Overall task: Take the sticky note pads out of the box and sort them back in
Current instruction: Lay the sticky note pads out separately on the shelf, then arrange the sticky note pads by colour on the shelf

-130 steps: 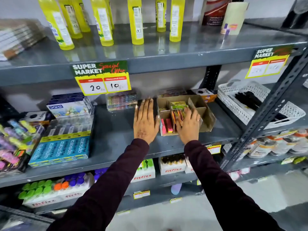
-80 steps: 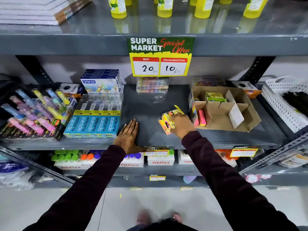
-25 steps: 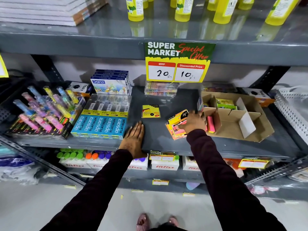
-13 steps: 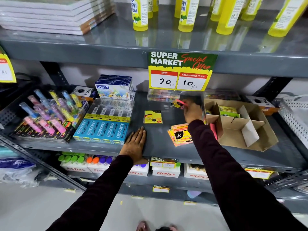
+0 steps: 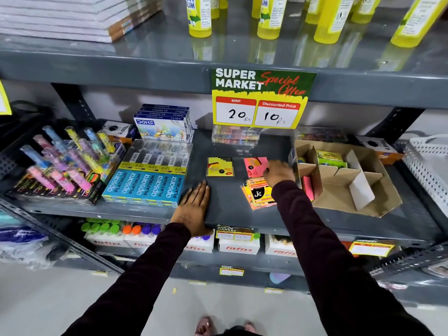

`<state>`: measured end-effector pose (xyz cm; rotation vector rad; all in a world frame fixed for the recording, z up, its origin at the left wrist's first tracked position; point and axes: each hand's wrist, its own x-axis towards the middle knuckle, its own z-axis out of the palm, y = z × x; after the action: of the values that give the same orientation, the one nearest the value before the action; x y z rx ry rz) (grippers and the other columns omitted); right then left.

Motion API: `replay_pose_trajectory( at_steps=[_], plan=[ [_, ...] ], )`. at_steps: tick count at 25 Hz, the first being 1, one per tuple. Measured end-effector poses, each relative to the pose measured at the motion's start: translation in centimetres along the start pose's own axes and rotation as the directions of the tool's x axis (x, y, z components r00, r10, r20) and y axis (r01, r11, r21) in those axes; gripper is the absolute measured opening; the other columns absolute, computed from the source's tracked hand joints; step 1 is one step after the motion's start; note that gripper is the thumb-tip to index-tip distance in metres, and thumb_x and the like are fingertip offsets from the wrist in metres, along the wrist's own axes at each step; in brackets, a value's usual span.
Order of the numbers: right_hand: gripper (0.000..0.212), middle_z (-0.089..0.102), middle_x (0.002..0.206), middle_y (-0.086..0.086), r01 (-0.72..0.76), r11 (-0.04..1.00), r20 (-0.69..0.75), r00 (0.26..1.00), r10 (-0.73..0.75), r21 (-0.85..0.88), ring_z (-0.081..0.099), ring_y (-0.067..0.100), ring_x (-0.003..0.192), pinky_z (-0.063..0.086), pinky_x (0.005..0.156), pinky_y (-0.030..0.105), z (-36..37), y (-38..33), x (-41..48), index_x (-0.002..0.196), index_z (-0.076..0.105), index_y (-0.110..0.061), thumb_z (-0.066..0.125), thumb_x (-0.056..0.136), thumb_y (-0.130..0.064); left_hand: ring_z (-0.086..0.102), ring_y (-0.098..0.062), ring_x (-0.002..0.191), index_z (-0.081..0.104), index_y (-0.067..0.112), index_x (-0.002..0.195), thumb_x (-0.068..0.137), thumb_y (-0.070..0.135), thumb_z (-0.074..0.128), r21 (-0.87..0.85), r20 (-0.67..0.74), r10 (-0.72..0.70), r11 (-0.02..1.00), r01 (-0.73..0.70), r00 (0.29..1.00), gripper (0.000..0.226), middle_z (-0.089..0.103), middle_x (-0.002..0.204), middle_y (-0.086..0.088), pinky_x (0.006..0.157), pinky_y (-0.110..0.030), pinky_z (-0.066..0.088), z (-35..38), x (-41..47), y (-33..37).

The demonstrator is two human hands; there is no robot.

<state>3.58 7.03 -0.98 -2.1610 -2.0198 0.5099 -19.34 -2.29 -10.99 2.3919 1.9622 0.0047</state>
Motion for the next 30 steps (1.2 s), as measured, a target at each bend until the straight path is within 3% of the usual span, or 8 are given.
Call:
replay_pose_trajectory(
  at_steps=[2,5,10,15,20,24,27,30],
  plan=[
    [0.049,0.061,0.124,0.018,-0.061,0.996,0.114,0.991,0.068,-0.067,0.057,0.036,0.117,0.050,0.094,0.038,0.3,0.0,-1.7,0.117,0.058,-0.004,0.066,0.085,-0.040,0.001,-0.025,0.147,-0.005,0.007,0.147,0.058,0.063,0.070,-0.004,0.007,-0.003,1.000,0.003,1.000,0.129,-0.002,0.159,-0.012,0.121,-0.040,0.005,0.0,0.0,0.1],
    [0.067,0.048,0.133,0.021,-0.096,0.988,0.119,0.987,0.110,-0.122,0.046,0.039,0.126,0.046,0.100,0.043,0.9,-0.4,-3.8,0.125,0.050,-0.002,0.077,0.076,-0.039,-0.001,-0.025,0.147,-0.006,0.007,0.147,0.059,0.064,0.069,0.007,0.012,-0.007,1.000,0.007,1.000,0.129,-0.004,0.159,-0.012,0.121,-0.040,0.003,-0.1,-0.1,0.1],
    [0.035,0.055,0.123,0.022,0.121,0.988,-0.179,0.974,-0.137,-0.097,0.053,0.036,0.117,0.044,0.097,0.039,0.9,-2.8,-5.2,0.123,0.051,-0.001,0.057,0.090,-0.012,-0.001,-0.023,0.147,-0.010,0.007,0.146,0.062,0.067,0.064,0.015,0.016,-0.010,1.000,0.010,1.000,0.127,-0.006,0.159,-0.011,0.120,-0.037,-0.002,0.0,0.0,0.1],
    [0.035,0.057,0.124,0.012,0.450,0.892,-0.089,0.887,-0.452,-0.049,0.054,0.029,0.112,0.041,0.098,0.034,4.4,-4.7,-7.1,0.131,0.055,-0.017,0.044,0.098,-0.016,-0.003,-0.024,0.147,-0.011,0.007,0.145,0.064,0.067,0.064,0.019,0.016,-0.007,1.000,0.006,1.000,0.126,-0.008,0.159,-0.012,0.118,-0.037,-0.005,-0.1,-0.1,0.2],
    [0.040,0.048,0.144,0.003,0.502,0.860,-0.001,0.864,-0.504,-0.090,0.049,0.025,0.127,0.044,0.103,0.035,8.6,-3.9,-8.3,0.139,0.046,-0.021,0.046,0.099,-0.026,-0.005,-0.024,0.147,-0.007,0.005,0.146,0.065,0.065,0.065,0.029,-0.001,0.000,1.000,0.000,1.000,0.124,-0.007,0.159,-0.014,0.118,-0.037,-0.005,-0.3,-0.3,0.3],
    [0.045,0.035,0.153,0.006,0.548,0.829,0.104,0.836,-0.538,-0.116,0.033,0.023,0.140,0.033,0.113,0.036,9.5,-3.0,-8.7,0.139,0.047,-0.015,0.043,0.099,-0.036,-0.006,-0.025,0.147,-0.011,0.005,0.145,0.068,0.069,0.059,0.054,0.007,-0.005,0.999,0.004,1.000,0.123,-0.009,0.159,-0.014,0.119,-0.039,-0.001,-0.4,-0.3,0.3],
    [0.046,0.043,0.148,0.012,0.445,0.892,-0.097,0.887,-0.451,-0.074,0.042,0.028,0.135,0.038,0.111,0.039,8.1,-2.3,-8.2,0.132,0.054,-0.007,0.045,0.098,-0.037,-0.002,-0.027,0.147,-0.010,0.003,0.145,0.068,0.069,0.060,0.054,0.019,-0.007,0.999,0.006,1.000,0.123,-0.008,0.158,-0.014,0.120,-0.040,0.000,-0.5,-0.3,0.4],
    [0.054,0.036,0.148,0.021,0.065,0.989,-0.167,0.982,-0.088,-0.136,0.033,0.038,0.138,0.030,0.116,0.046,5.9,-0.7,-6.7,0.140,0.038,-0.002,0.045,0.098,-0.035,-0.002,-0.028,0.147,-0.011,0.003,0.145,0.071,0.064,0.062,0.058,0.012,-0.009,0.998,0.008,1.000,0.120,-0.010,0.157,-0.010,0.118,-0.039,-0.001,-0.3,-0.2,0.4]
  ],
)
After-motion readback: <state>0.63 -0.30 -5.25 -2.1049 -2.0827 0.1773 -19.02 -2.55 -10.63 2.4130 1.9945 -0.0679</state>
